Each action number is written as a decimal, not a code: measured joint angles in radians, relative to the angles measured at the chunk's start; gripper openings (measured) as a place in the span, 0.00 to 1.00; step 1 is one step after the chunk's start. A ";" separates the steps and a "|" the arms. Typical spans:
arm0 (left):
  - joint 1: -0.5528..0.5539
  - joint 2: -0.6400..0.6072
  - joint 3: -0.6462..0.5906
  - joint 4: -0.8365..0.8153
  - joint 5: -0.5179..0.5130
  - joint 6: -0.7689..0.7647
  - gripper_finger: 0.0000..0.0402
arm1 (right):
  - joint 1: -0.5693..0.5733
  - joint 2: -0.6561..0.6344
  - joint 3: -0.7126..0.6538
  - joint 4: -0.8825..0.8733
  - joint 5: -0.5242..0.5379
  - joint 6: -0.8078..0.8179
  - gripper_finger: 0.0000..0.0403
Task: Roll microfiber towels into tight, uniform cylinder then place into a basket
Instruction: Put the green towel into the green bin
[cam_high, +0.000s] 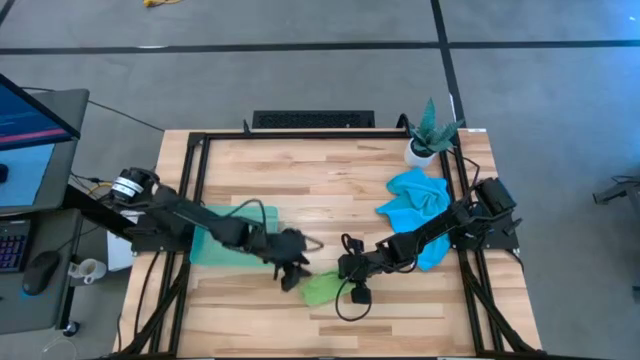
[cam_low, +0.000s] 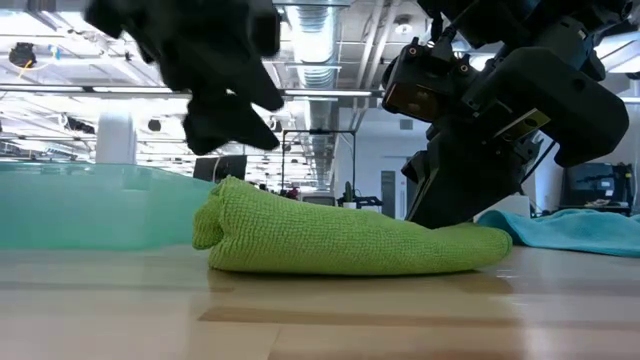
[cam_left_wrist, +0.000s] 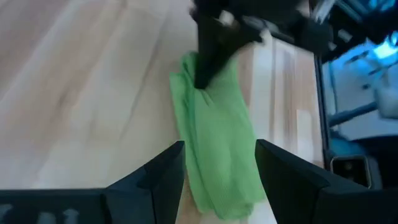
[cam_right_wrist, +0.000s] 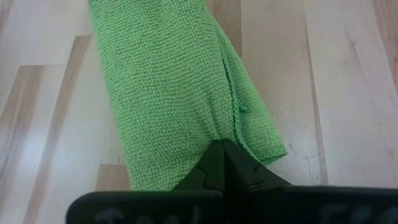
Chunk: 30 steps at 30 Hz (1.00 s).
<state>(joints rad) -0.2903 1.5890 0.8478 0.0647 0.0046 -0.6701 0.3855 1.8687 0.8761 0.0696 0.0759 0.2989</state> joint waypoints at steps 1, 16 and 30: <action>0.022 -0.002 0.001 0.005 0.029 -0.007 0.47 | 0.000 0.000 0.000 0.000 0.000 0.000 0.04; 0.018 0.001 0.046 -0.008 0.079 -0.027 0.47 | 0.000 0.000 0.000 0.001 0.000 0.000 0.04; 0.006 0.034 0.048 -0.025 0.013 -0.045 0.59 | -0.001 0.000 -0.001 0.019 0.000 -0.002 0.03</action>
<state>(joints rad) -0.2844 1.6226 0.8963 0.0396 0.0177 -0.7153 0.3843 1.8690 0.8749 0.0883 0.0757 0.2974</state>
